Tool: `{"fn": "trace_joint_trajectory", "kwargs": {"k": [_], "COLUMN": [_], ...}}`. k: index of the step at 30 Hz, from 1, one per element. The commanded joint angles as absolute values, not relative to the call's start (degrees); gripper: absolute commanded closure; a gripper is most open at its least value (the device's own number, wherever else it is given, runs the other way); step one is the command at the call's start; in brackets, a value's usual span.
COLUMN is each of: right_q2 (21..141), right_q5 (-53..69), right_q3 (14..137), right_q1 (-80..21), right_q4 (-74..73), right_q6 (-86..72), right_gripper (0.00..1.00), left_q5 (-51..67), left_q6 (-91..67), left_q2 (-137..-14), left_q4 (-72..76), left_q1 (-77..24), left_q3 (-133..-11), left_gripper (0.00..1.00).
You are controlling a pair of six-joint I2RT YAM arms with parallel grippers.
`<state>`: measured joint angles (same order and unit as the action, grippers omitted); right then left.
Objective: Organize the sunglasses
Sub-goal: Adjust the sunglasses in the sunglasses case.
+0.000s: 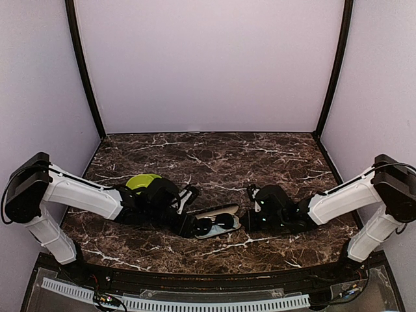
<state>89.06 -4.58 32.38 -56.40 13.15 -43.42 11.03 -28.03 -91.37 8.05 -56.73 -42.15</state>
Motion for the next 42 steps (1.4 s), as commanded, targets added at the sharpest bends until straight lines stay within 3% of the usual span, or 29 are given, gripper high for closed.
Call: {"fn": "trace_joint_trajectory", "kwargs": {"k": [1, 22, 42], "right_q2": [89.6, 90.2, 90.8], "right_q5": [-4.2, -4.0, -3.3], "right_q3": [33.4, 33.9, 34.0], "right_q1": [-57.3, -57.8, -58.5], "right_q4": [14.7, 14.9, 16.2], "right_q6": [-43.7, -43.9, -44.0], "right_gripper": [0.95, 0.95, 0.95], "left_q5": [14.1, 10.4, 10.8], "left_q6": [-29.0, -31.8, -32.4], "left_q2": [-91.6, -89.1, -90.3], "left_q4": [9.4, 5.4, 1.1], "left_q1": [-56.6, -57.8, -59.5], "left_q3": [-43.5, -43.3, -47.1], "left_gripper": [0.41, 0.33, 0.33]}}
